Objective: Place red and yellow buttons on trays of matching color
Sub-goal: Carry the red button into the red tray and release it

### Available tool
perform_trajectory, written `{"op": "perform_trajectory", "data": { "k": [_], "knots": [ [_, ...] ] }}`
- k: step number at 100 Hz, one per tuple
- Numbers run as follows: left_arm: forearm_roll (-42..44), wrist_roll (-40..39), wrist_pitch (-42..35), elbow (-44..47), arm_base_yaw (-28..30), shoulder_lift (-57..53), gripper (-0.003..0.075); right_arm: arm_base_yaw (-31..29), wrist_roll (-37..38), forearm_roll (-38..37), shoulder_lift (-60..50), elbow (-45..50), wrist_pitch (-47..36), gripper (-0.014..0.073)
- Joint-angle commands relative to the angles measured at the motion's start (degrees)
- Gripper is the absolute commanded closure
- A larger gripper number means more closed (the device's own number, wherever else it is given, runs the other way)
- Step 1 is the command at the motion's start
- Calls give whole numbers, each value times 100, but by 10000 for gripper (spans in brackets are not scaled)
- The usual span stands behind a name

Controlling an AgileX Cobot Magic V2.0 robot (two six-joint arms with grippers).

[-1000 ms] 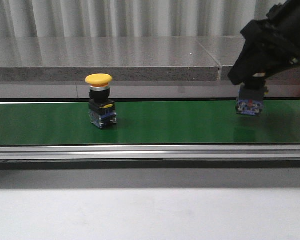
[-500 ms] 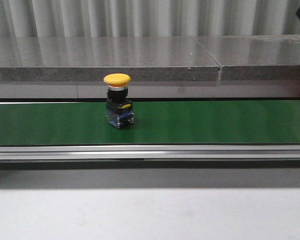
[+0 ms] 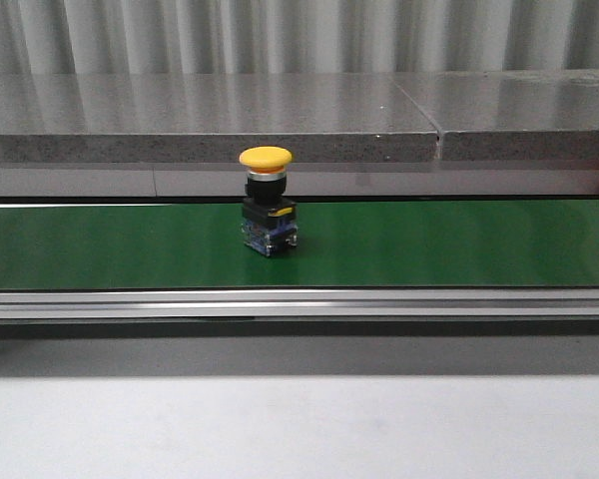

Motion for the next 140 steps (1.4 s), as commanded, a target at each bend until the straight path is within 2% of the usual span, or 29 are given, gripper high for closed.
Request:
{"op": "perform_trajectory", "data": {
  "k": [1,53,72,126,134,140],
  "knots": [
    [-1,5,-438,-157,-42,33,741,-40,-71,236,39,-353,-369,482],
    [-1,5,-438,-157,-42,33,741,-40,-71,253,1498,-1418,-313,482],
    [-1,5,-449,-157,-42,33,741,-40,-71,260,1613,-1430,-640,482],
    [-1,5,-449,-157,-42,33,741,-40,-71,285,2303,-1430,-842,478],
    [-1,5,-449,-157,-42,33,741,-40,-71,318,2350,-1430,-842,443],
    [-1,5,-449,-157,-42,33,741,-40,-71,357,2356,-1430,-848,370]
  ]
}}
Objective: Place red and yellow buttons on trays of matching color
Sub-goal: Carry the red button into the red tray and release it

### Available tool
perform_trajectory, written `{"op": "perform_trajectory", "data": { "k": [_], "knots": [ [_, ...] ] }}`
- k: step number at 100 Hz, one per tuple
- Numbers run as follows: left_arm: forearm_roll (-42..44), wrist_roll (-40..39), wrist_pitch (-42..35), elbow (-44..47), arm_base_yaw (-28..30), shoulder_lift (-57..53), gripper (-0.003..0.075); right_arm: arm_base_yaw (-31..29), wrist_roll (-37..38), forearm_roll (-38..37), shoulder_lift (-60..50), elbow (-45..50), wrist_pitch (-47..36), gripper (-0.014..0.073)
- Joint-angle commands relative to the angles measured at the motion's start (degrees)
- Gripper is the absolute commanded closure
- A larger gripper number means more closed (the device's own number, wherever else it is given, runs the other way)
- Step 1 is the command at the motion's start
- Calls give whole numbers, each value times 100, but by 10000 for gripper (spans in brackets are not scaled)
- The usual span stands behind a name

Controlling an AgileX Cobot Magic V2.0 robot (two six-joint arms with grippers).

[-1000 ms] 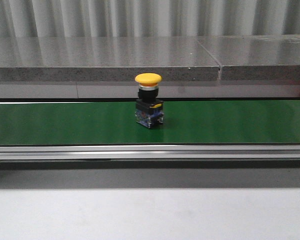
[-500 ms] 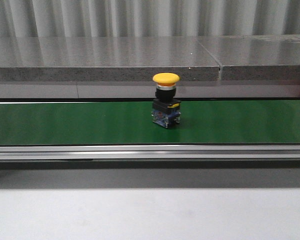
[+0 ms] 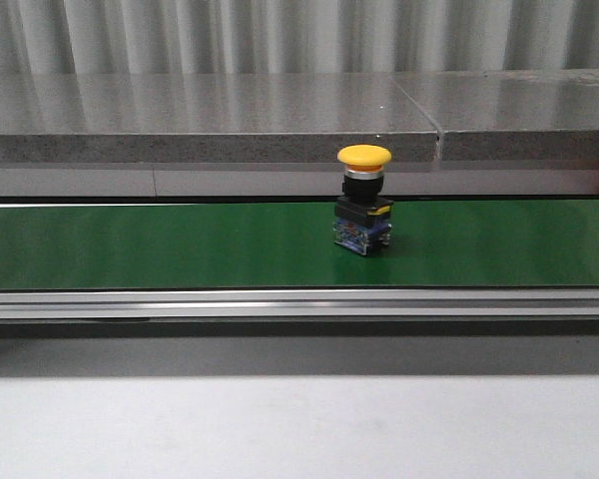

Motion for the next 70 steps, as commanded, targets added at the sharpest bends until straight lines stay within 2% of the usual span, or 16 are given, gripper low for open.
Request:
{"op": "perform_trajectory", "data": {
  "k": [1,13,25,53,70],
  "knots": [
    [-1,3,-449,-157,-42,33,741,-40,-48,255,-353,-196,-225,361],
    [-1,3,-449,-157,-42,33,741,-40,-48,361,-360,-196,-281,142],
    [-1,3,-449,-157,-42,33,741,-40,-48,394,-427,-196,-314,7],
    [-1,3,-449,-157,-42,33,741,-40,-61,394,-1037,-196,-241,-10],
    [-1,3,-449,-157,-42,33,741,-14,-629,389,-1662,-181,230,-10]
  ]
}}
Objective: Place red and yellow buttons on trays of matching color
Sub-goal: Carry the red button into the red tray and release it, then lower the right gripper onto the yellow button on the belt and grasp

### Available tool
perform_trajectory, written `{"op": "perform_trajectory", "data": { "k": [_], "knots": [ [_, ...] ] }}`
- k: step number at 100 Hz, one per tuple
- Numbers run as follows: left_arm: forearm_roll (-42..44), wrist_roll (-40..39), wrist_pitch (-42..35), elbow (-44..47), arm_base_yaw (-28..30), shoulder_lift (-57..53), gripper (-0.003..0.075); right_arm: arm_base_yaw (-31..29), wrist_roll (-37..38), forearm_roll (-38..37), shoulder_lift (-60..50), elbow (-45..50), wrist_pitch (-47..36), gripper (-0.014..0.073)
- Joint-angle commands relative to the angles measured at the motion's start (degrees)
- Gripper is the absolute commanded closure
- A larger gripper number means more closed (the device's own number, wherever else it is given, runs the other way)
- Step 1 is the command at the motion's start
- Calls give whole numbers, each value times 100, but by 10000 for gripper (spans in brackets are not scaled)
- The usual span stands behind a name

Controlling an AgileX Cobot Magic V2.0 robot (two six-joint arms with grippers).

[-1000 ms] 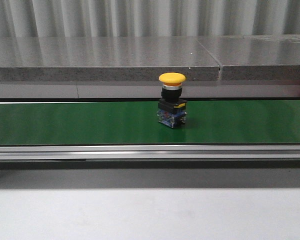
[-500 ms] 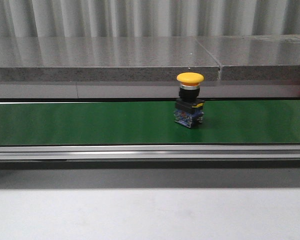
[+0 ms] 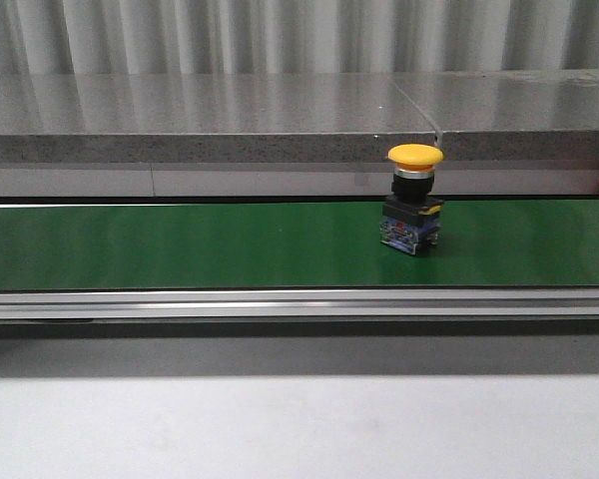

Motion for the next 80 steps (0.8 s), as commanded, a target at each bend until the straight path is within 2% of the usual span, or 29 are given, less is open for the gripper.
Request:
{"op": "perform_trajectory", "data": {
  "k": [1,11,25,59,80],
  "knots": [
    [-1,3,-449,-157,-42,33,741,-14,-383,169,-734,-181,202,-10],
    [-1,3,-449,-157,-42,33,741,20,-631,169,-1097,-148,901,-6],
    [-1,3,-449,-157,-42,33,741,105,-694,177,-1652,222,1338,17],
    [-1,3,-449,-157,-42,33,741,525,-1038,158,-3116,2310,1629,34],
    [-1,3,-449,-157,-42,33,741,1174,-1066,109,-3482,3370,1491,34]
  ]
}}
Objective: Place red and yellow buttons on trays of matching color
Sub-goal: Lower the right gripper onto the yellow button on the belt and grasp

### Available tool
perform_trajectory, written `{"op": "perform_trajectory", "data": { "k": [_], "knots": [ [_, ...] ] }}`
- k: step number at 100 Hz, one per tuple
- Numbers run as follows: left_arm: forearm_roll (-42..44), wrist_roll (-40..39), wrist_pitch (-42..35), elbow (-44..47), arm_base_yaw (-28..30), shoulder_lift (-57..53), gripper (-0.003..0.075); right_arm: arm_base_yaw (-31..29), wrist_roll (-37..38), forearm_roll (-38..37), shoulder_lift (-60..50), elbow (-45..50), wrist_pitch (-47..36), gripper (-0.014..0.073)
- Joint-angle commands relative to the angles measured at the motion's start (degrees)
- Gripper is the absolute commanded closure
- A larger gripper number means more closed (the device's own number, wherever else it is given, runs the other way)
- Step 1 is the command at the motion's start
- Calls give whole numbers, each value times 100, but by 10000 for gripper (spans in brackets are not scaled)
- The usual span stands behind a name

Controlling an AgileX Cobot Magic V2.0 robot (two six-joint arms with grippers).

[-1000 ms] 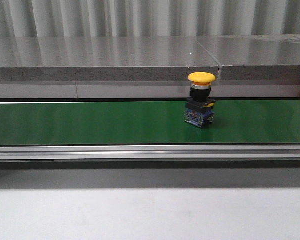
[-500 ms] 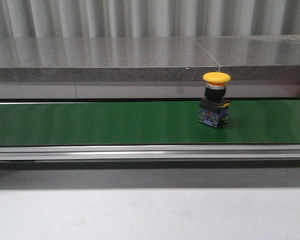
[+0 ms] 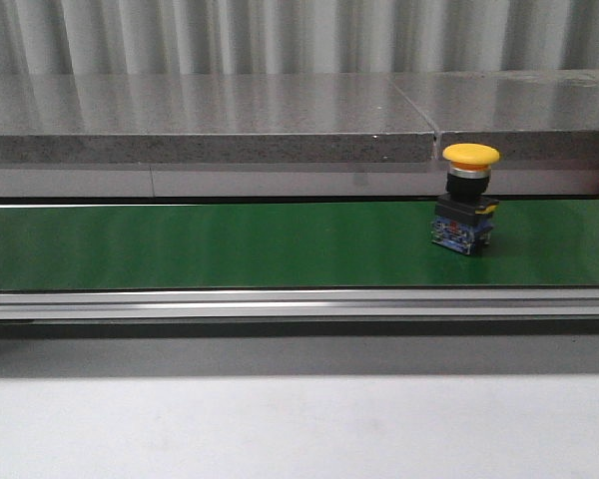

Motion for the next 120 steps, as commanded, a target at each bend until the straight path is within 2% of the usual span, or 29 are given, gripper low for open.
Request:
{"op": "perform_trajectory", "data": {
  "k": [1,22,41,60,98,107,120],
  "knots": [
    [-1,3,-449,-157,-42,33,741,298,-132,153,-263,176,-158,34],
    [-1,3,-449,-157,-42,33,741,1303,-173,-36,-203,292,-309,34],
    [-1,3,-449,-157,-42,33,741,1808,-168,-37,-203,292,-758,34],
    [-1,3,-449,-157,-42,33,741,2014,-168,-37,-165,275,-1200,34],
    [-1,3,-449,-157,-42,33,741,2014,-120,-33,497,249,-1687,36],
    [-1,3,-449,-157,-42,33,741,2014,-67,-33,521,249,-1802,108],
    [-1,3,-449,-157,-42,33,741,2014,-62,-33,521,249,-1676,329]
  ]
}}
